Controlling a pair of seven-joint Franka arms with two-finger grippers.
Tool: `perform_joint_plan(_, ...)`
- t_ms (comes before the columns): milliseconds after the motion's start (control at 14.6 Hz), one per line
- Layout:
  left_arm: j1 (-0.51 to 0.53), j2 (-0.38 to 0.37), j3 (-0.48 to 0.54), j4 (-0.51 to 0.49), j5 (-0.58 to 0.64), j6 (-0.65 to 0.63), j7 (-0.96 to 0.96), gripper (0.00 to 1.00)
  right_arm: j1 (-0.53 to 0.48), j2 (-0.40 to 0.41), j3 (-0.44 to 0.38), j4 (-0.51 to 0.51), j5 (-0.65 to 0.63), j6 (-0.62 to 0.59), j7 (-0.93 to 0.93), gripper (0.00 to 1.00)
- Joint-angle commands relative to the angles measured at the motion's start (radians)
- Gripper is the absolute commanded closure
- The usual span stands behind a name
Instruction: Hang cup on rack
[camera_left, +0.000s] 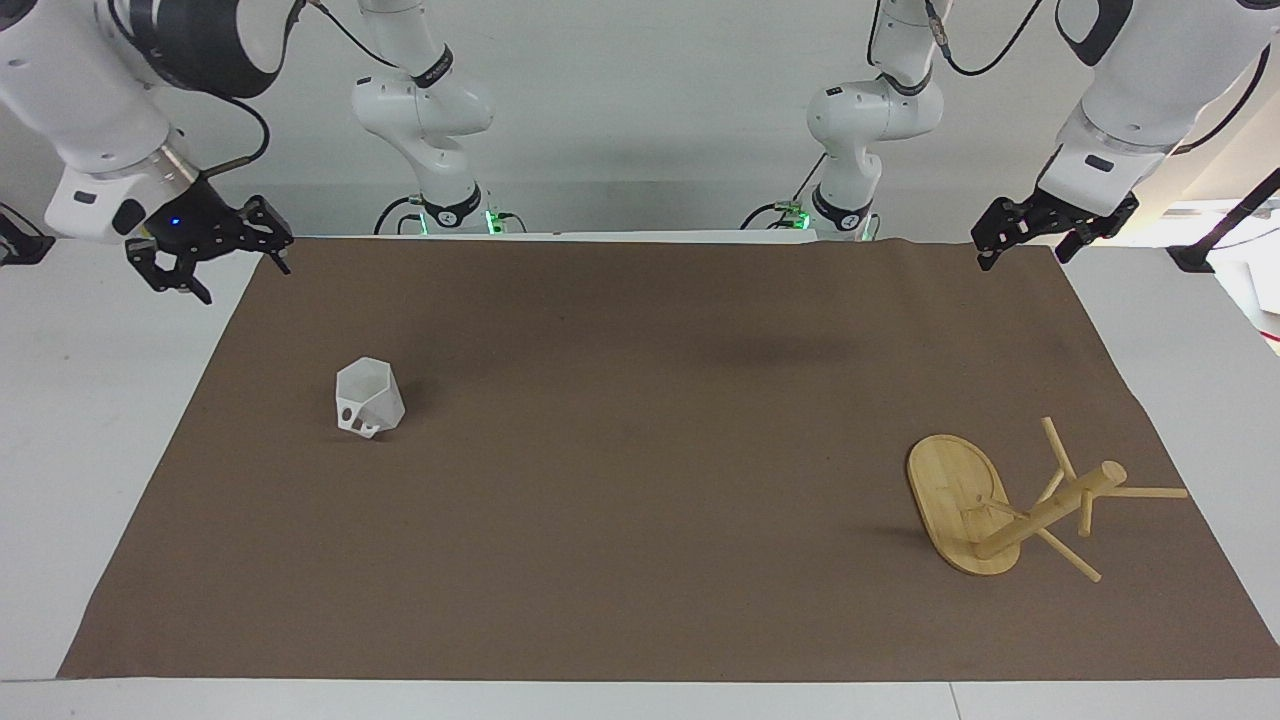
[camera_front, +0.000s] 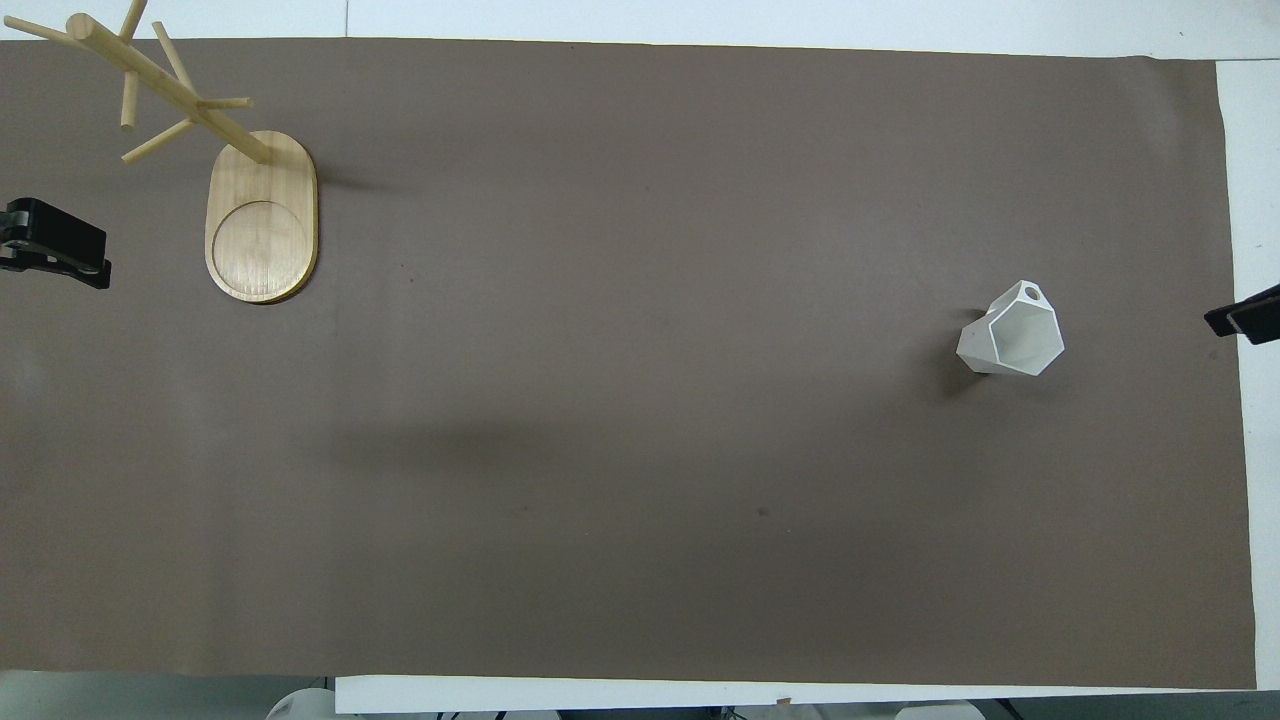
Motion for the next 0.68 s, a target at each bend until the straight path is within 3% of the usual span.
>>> perform_joint_plan(0, 0.015, -0.031, -0.010, -0.034, 0.013, -0.002, 0.002, 0.00, -0.128, 0.126, 0.003, 0.040, 0.198, 0.018, -0.399, 0.01)
perform_joint_plan(342, 0.015, -0.031, -0.010, -0.034, 0.013, -0.002, 0.002, 0.00, -0.334, 0.337, 0.005, 0.004, 0.557, -0.100, -0.936, 0.01)
perform_joint_plan(616, 0.015, -0.031, -0.011, -0.034, 0.013, -0.002, 0.002, 0.00, -0.406, 0.489, 0.006, -0.064, 0.748, -0.191, -1.253, 0.01)
